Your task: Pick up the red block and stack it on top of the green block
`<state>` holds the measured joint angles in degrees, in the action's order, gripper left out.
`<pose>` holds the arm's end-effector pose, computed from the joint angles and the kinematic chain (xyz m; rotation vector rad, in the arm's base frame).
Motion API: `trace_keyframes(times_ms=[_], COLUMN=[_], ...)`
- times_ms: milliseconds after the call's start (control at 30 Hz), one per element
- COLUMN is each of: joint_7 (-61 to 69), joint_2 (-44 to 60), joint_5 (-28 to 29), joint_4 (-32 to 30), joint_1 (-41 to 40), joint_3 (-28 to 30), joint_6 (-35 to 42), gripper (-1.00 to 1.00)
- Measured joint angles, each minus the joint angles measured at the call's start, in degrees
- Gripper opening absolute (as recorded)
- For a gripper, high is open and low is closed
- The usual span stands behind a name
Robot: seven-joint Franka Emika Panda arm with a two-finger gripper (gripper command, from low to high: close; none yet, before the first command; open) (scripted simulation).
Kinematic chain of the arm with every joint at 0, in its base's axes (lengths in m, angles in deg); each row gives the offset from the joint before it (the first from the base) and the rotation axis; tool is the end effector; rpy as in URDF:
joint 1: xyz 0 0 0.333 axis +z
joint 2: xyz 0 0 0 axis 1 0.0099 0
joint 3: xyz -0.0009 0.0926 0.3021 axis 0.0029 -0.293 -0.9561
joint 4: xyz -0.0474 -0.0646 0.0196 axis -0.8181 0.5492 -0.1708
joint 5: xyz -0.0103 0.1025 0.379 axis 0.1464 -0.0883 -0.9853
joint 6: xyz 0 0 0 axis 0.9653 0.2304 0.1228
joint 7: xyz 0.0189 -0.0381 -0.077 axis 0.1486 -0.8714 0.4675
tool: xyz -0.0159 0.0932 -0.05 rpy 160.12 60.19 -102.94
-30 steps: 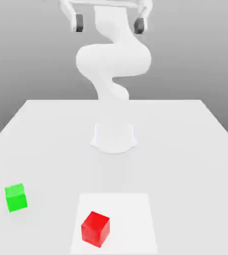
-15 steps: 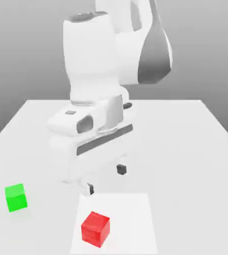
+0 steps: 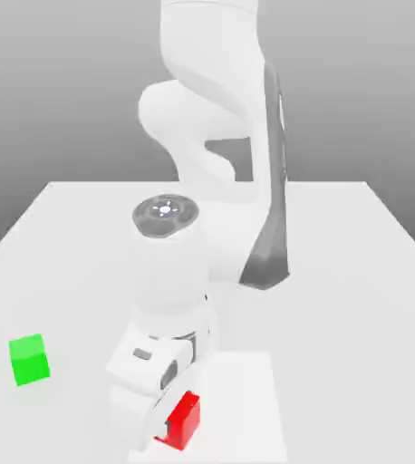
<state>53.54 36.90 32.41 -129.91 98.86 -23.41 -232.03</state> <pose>0.4533 -0.0431 0.1509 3.1002 0.5074 -0.0018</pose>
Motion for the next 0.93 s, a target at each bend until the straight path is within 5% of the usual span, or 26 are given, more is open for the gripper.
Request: trace_keyframes(times_ms=[267, 533, 833, 867, 933], joint_7=[-4.9, 2.1, 13.0, 14.0, 14.0], joint_2=[-10.3, -18.8, -8.8, -7.6, -7.6], joint_5=[7.8, 13.7, 0.7, -0.7, -0.7], joint_4=[-2.0, -5.8, -5.5, -5.4, -5.4], joint_1=[1.4, -17.7, -21.8, -22.5, -22.5], joint_3=[5.1, 18.7, 13.1, 12.1, 12.1], joint_6=[7.9, 12.1, 3.9, 2.9, 2.9], gripper=[-1.0, -1.0, -1.0, 1.0, 1.0])
